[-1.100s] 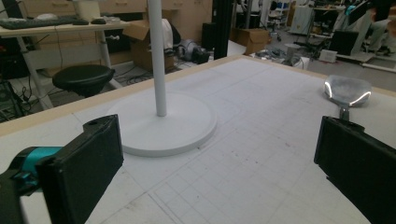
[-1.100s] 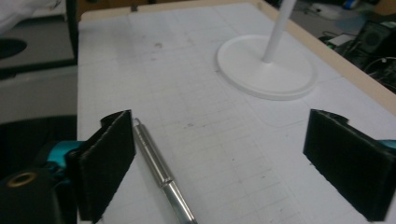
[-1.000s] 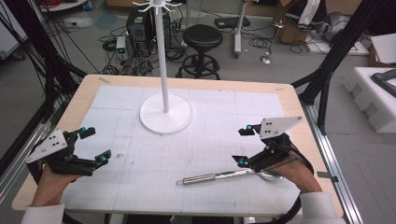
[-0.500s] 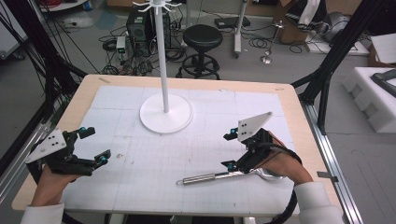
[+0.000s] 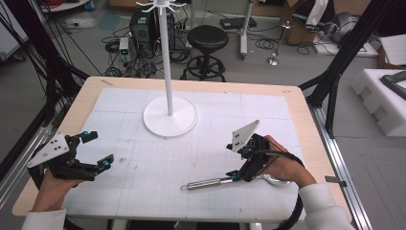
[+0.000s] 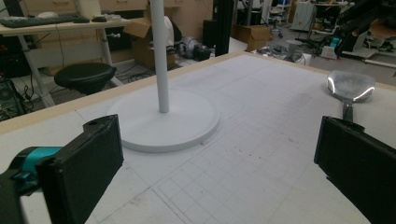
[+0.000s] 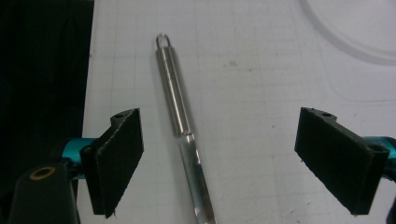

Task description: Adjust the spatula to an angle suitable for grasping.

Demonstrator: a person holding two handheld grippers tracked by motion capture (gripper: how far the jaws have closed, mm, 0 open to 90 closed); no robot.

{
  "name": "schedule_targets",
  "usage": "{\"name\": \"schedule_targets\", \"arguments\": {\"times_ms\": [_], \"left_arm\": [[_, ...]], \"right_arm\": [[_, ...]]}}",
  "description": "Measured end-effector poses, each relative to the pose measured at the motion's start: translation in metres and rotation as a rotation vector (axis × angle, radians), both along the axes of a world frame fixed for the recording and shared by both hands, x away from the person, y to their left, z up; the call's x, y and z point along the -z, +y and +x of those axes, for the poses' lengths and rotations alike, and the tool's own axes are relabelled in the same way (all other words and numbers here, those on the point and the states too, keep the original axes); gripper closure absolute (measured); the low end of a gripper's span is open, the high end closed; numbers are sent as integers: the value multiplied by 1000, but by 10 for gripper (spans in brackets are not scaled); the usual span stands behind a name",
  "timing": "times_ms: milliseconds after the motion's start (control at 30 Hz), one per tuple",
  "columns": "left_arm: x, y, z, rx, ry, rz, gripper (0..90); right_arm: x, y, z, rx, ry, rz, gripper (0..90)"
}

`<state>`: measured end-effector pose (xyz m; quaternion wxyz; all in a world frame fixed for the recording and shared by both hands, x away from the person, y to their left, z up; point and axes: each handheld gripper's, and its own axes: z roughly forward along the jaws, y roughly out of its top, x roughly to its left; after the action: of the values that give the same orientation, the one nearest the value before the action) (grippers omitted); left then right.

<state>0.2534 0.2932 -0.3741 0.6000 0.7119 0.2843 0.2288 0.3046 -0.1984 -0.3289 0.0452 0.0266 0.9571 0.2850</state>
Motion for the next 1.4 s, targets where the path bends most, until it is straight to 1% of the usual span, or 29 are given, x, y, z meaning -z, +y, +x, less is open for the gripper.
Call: {"name": "schedule_targets", "arguments": {"times_ms": [33, 67, 100, 133, 167, 233, 267, 300, 333, 500, 533, 633, 700, 800, 833, 867, 900, 967, 1000, 1033, 1067, 1100, 1133, 1167, 1267, 1300, 1333, 1367, 1400], "left_arm": [[0, 0, 0, -1, 1, -3, 17], [0, 0, 0, -1, 1, -3, 17], [1, 0, 0, -1, 1, -3, 17], [1, 0, 0, -1, 1, -2, 17], [1, 0, 0, -1, 2, -2, 17], [1, 0, 0, -1, 3, -2, 17], [1, 0, 0, -1, 3, -2, 17], [1, 0, 0, -1, 3, -1, 17], [1, 0, 0, -1, 3, -1, 17], [1, -1, -1, 0, 4, 0, 17], [2, -1, -1, -1, 4, 3, 17], [2, -2, -1, 0, 6, 5, 17], [2, -2, -1, 2, 5, 4, 17], [2, -3, -1, 2, 4, 3, 17], [2, -3, -1, 2, 5, 3, 17], [2, -3, -1, 2, 5, 3, 17], [2, -3, -1, 2, 7, 3, 17], [3, -3, 0, 6, 8, 6, 17], [3, -3, 0, 6, 8, 6, 17], [3, -4, 0, 4, 9, 6, 17], [3, -4, 0, 4, 9, 6, 17], [3, -4, -1, 3, 10, 4, 17], [3, -4, -1, 3, 10, 4, 17], [3, -5, -1, 3, 10, 6, 17], [3, -5, -1, 6, 10, 8, 17], [3, -5, -1, 4, 11, 6, 17], [3, -5, -1, 4, 11, 6, 17], [3, -5, -1, 4, 10, 4, 17], [3, -5, -1, 4, 10, 4, 17]], "right_arm": [[4, 2, 0, -12, 0, -35, 141], [4, 2, 0, -12, 0, -35, 141], [8, 6, 1, -31, -3, -69, 142], [10, 7, 2, -43, -5, -77, 141], [11, 8, 0, -35, -4, -102, 142], [16, 10, 0, -53, 5, -134, 141], [16, 10, 0, -53, 5, -134, 141], [19, 11, 0, -64, -12, -155, 141], [19, 11, 0, -57, -12, -163, 141], [22, 11, 1, -66, -14, -170, 142], [24, 12, 0, -74, -28, -196, 141], [28, 13, -2, -88, -34, -231, 142], [31, 13, -2, -98, -30, -240, 142], [34, 12, -1, -101, -16, -238, 143], [39, 11, -1, -97, -13, -263, 143], [39, 11, -1, -97, -13, -263, 143], [42, 10, -1, -109, -22, -285, 145], [46, 10, -1, -116, -11, -300, 151], [46, 10, -1, -116, -11, -300, 151], [49, 11, -1, -119, -18, -317, 152], [49, 11, -1, -119, -18, -317, 152], [52, 11, -1, -130, -9, -334, 164], [52, 11, -1, -130, -9, -334, 164], [55, 11, -1, -133, -16, -355, 181], [58, 10, -1, -139, -10, -360, 201], [60, 10, -1, -146, -10, -369, 236], [60, 10, -1, -146, -10, -369, 236], [61, 10, 0, -152, 2, -375, 283], [61, 10, 0, -152, 2, -375, 283]]}}
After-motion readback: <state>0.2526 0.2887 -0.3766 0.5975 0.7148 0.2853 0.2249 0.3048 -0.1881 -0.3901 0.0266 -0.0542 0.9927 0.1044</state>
